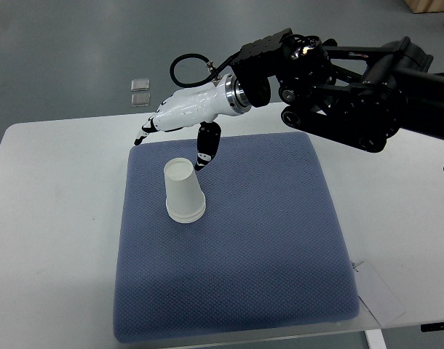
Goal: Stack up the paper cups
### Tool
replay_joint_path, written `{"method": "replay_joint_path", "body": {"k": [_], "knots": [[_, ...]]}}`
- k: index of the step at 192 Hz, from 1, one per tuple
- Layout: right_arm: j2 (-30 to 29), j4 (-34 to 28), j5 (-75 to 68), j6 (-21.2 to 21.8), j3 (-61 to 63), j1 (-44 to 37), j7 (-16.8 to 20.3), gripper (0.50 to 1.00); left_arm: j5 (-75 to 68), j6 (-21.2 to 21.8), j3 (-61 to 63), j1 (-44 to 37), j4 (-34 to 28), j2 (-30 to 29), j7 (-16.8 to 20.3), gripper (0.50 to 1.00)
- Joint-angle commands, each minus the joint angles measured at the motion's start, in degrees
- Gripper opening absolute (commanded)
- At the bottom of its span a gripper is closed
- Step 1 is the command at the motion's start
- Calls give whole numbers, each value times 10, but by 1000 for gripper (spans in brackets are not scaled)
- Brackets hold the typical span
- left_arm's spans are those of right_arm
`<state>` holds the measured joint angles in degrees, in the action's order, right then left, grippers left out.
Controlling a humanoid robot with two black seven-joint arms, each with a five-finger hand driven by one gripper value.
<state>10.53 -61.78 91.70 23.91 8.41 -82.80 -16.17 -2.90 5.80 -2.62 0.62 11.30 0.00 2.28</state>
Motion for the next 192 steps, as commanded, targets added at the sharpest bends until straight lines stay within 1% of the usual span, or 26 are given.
{"method": "replay_joint_path", "body": {"k": [1, 23, 52, 78, 103, 113, 126, 138, 149, 170, 192], "knots": [[7, 0, -2, -1, 6, 7, 0, 917, 0, 0, 0, 0, 0, 0, 0, 1000], [36, 8, -10, -4, 26, 14, 0, 915, 0, 0, 0, 0, 0, 0, 0, 1000], [66, 56, -21, -4, 129, 80, 3, 915, 0, 0, 0, 0, 0, 0, 0, 1000], [88, 105, -75, -1, 230, 150, 36, 915, 0, 0, 0, 0, 0, 0, 0, 1000], [111, 119, -179, -11, 297, 215, 70, 913, 0, 0, 0, 0, 0, 0, 0, 1000], [115, 122, -227, -31, 323, 246, 82, 913, 0, 0, 0, 0, 0, 0, 0, 1000], [115, 134, -287, -83, 347, 287, 98, 913, 0, 0, 0, 0, 0, 0, 0, 1000], [114, 157, -337, -124, 354, 304, 108, 913, 0, 0, 0, 0, 0, 0, 0, 1000], [111, 179, -388, -147, 354, 308, 112, 913, 0, 0, 0, 0, 0, 0, 0, 1000], [110, 220, -500, -175, 355, 323, 118, 913, 0, 0, 1, 0, 0, 0, 0, 1000], [108, 233, -596, -212, 355, 331, 118, 913, 0, 0, 0, 0, 0, 0, 0, 1000]]}}
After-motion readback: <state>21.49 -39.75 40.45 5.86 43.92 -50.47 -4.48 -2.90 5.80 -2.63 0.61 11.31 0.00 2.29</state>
